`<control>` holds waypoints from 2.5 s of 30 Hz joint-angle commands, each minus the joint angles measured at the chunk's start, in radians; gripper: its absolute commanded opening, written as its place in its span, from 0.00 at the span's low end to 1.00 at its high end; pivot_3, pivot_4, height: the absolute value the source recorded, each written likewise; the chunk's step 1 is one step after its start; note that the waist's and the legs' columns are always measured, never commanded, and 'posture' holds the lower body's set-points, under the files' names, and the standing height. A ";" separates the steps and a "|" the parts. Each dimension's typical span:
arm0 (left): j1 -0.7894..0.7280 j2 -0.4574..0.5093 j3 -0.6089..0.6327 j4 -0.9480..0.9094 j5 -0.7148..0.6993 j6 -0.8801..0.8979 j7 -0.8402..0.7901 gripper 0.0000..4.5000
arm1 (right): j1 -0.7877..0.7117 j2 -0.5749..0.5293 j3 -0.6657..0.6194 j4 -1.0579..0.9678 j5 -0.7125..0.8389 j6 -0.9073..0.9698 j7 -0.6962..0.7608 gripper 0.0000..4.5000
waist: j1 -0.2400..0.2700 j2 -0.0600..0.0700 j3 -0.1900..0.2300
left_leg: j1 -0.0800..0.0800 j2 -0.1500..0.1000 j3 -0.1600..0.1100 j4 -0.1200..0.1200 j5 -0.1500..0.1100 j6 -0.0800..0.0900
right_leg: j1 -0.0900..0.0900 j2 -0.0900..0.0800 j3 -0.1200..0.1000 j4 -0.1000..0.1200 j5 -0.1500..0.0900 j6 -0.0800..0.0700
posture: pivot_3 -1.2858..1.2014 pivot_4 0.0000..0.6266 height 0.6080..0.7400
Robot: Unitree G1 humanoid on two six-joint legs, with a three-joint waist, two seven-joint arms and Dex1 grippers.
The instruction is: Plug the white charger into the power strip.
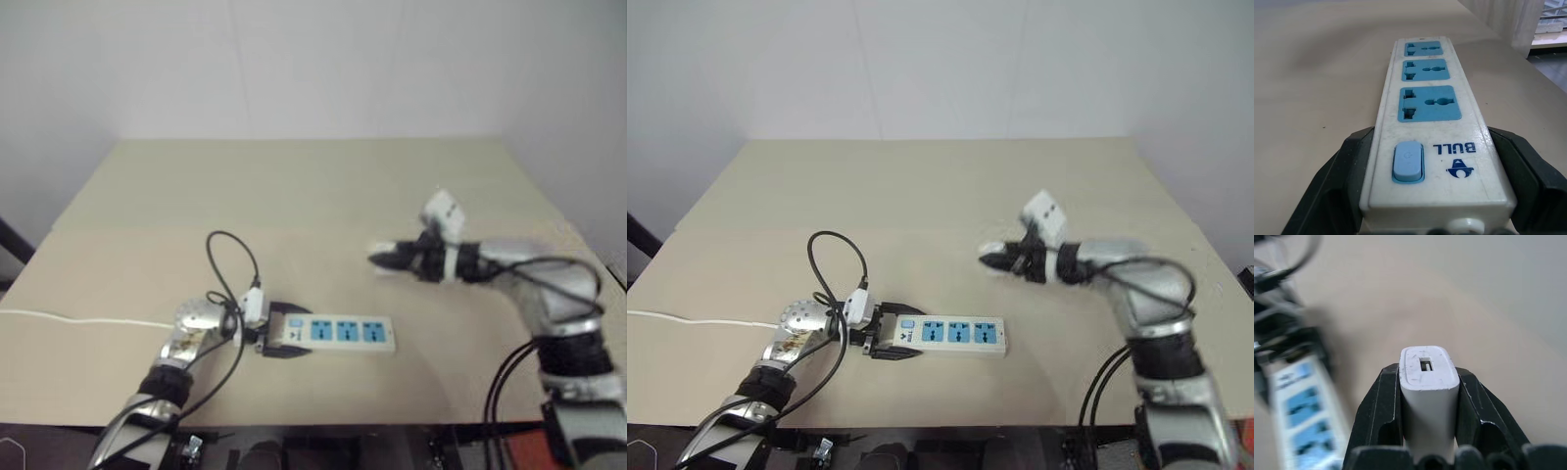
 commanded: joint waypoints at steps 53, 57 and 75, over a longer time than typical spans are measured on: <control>0.058 0.011 -0.021 -0.066 0.024 0.049 0.049 0.73 | 0.072 0.266 0.171 0.233 -0.123 -0.612 0.180 0.24 | -0.009 0.001 0.001 | 0.013 0.001 -0.001 -0.002 0.000 0.000 | 0.013 0.001 0.000 -0.002 0.000 0.000 | 0.52 0.24 1.00; 0.063 0.013 -0.021 -0.070 0.023 0.050 0.049 0.73 | 0.073 0.268 0.172 0.229 -0.126 -0.614 0.180 0.24 | -0.009 0.001 0.001 | 0.013 0.001 -0.001 -0.002 0.000 0.000 | 0.013 0.001 0.000 -0.002 0.000 0.000 | 0.52 0.24 1.00; 0.074 0.023 -0.019 -0.091 0.024 0.066 0.057 0.73 | 0.105 0.278 0.221 0.253 -0.168 -0.629 0.188 0.24 | -0.010 0.001 0.001 | 0.013 0.001 -0.001 -0.002 0.000 0.000 | 0.012 0.001 0.000 -0.003 0.000 0.000 | 0.52 0.24 1.00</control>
